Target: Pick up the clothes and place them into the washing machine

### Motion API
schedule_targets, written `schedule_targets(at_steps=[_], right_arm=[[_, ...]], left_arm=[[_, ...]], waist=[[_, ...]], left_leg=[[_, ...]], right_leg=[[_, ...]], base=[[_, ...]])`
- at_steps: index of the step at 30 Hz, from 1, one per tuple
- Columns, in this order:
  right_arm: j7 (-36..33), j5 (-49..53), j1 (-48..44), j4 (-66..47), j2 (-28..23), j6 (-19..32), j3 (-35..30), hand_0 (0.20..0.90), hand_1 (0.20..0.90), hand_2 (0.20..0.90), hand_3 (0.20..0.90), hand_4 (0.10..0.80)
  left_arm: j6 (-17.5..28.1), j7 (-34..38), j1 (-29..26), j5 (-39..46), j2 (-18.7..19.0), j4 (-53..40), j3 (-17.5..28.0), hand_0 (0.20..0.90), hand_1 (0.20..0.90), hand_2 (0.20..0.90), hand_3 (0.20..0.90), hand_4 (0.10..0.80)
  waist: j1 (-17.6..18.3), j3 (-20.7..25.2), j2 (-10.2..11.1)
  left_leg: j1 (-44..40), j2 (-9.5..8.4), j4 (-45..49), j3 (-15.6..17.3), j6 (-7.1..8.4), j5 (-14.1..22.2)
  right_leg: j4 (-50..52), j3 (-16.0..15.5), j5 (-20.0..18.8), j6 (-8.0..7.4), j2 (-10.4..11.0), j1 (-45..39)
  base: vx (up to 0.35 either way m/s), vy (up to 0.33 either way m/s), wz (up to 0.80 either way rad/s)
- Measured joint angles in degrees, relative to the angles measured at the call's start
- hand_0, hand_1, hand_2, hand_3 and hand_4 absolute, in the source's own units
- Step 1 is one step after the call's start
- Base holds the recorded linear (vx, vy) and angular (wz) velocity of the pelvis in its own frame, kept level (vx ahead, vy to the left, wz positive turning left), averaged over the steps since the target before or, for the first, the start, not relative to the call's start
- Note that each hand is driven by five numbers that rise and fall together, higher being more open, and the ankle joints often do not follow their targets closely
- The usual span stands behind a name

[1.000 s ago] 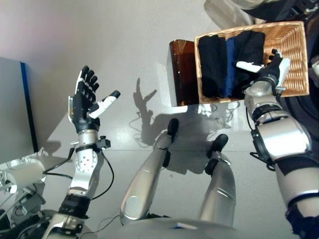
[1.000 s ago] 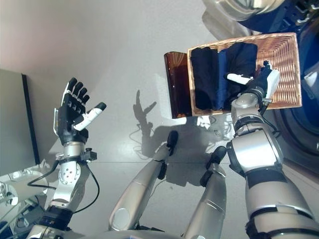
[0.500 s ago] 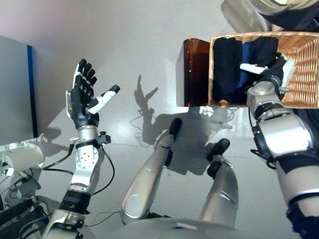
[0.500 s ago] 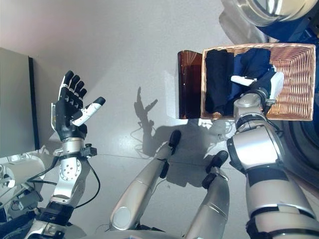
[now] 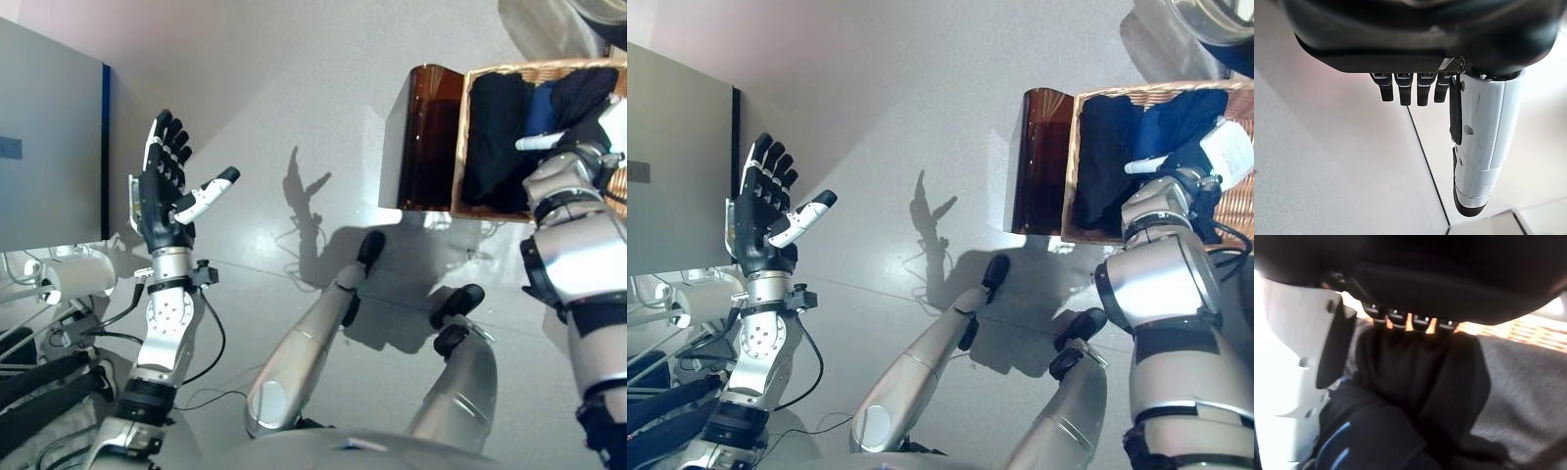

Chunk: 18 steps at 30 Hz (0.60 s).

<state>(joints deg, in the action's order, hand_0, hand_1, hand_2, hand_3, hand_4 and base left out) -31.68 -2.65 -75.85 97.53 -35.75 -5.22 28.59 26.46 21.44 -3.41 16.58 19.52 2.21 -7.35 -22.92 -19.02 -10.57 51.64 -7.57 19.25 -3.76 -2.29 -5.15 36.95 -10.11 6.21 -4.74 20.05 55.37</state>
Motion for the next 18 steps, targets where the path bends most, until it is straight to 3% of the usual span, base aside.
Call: schedule_targets(at_steps=[9,18], right_arm=[[1.5,-2.7,-0.9,0.0,0.4,0.2,2.8,0.200,0.200,0.200,0.200,0.300],[2.0,-1.8,-0.9,-0.4,1.2,0.4,1.6,0.200,0.200,0.200,0.200,0.300]], left_arm=[[0.0,-0.2,0.2,-0.1,-0.2,-0.1,0.0,0.900,0.900,0.900,0.900,0.800],[0.0,-1.5,0.7,0.0,-0.2,0.0,0.0,0.900,0.900,0.900,0.900,0.800]], waist=[[0.2,0.2,-0.3],[0.6,0.2,-0.3]], left_leg=[[0.0,0.58,0.6,0.3,0.01,0.1],[-0.3,0.92,0.7,1.2,-0.21,-0.1]], right_leg=[[0.1,0.2,-0.1,0.12,-0.6,-0.1],[-0.3,0.9,-0.8,-0.32,-1.2,-0.2]], base=[[-0.006,-0.006,-0.02],[-0.028,-0.007,-0.04]])
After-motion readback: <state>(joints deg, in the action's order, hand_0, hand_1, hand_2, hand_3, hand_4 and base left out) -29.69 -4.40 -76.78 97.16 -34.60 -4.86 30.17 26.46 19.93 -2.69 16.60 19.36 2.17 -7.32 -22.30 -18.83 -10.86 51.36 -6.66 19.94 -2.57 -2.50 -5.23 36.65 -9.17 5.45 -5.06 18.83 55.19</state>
